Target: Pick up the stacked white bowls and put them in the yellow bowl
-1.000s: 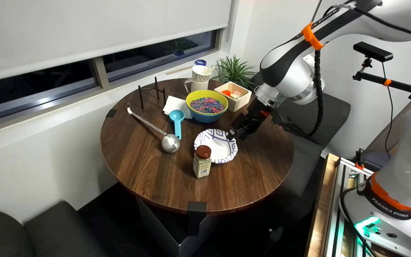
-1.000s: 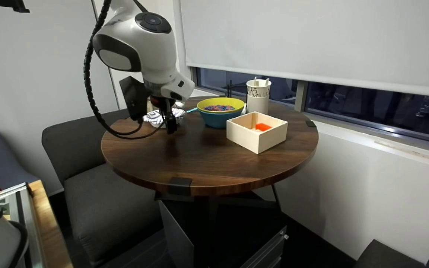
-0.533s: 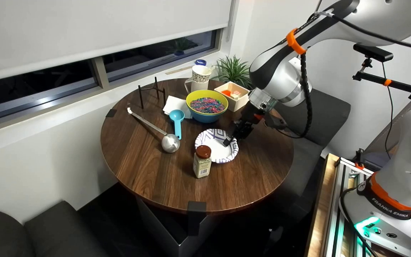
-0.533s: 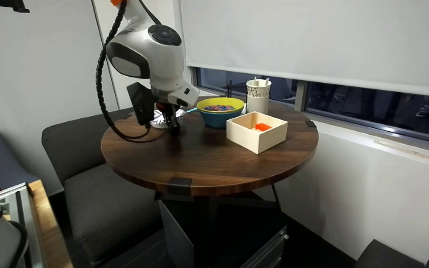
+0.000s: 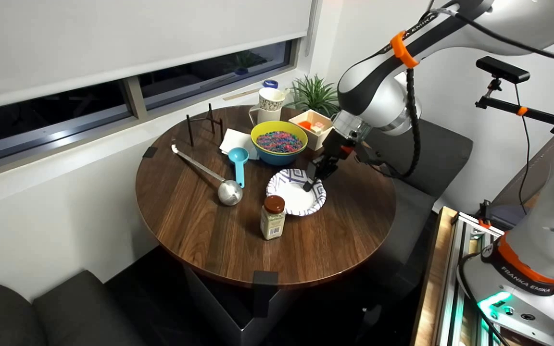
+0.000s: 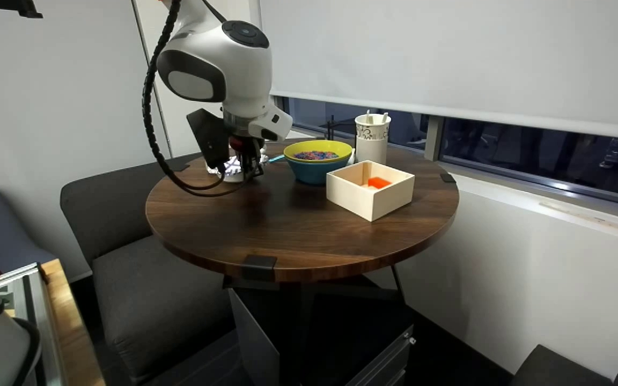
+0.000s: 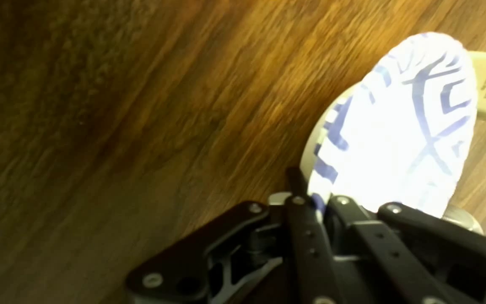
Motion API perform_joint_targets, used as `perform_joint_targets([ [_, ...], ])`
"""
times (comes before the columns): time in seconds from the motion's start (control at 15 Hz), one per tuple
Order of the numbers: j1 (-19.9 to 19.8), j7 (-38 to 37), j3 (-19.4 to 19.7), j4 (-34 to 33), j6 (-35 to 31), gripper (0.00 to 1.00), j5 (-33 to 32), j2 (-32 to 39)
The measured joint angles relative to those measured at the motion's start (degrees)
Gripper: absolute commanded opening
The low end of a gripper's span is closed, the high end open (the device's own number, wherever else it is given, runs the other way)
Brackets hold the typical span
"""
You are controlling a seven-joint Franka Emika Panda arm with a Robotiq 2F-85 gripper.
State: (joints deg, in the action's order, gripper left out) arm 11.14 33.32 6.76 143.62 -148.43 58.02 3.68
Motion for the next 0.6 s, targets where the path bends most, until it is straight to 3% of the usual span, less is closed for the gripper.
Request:
perform_joint_targets([
  [0.33, -5.9, -10.7, -1.7, -0.5, 3.4, 0.01, -10.5, -6.2],
  [0.6, -9.1, -14.4, -1.6, -3.6, 8.5, 0.01, -10.8, -10.6],
])
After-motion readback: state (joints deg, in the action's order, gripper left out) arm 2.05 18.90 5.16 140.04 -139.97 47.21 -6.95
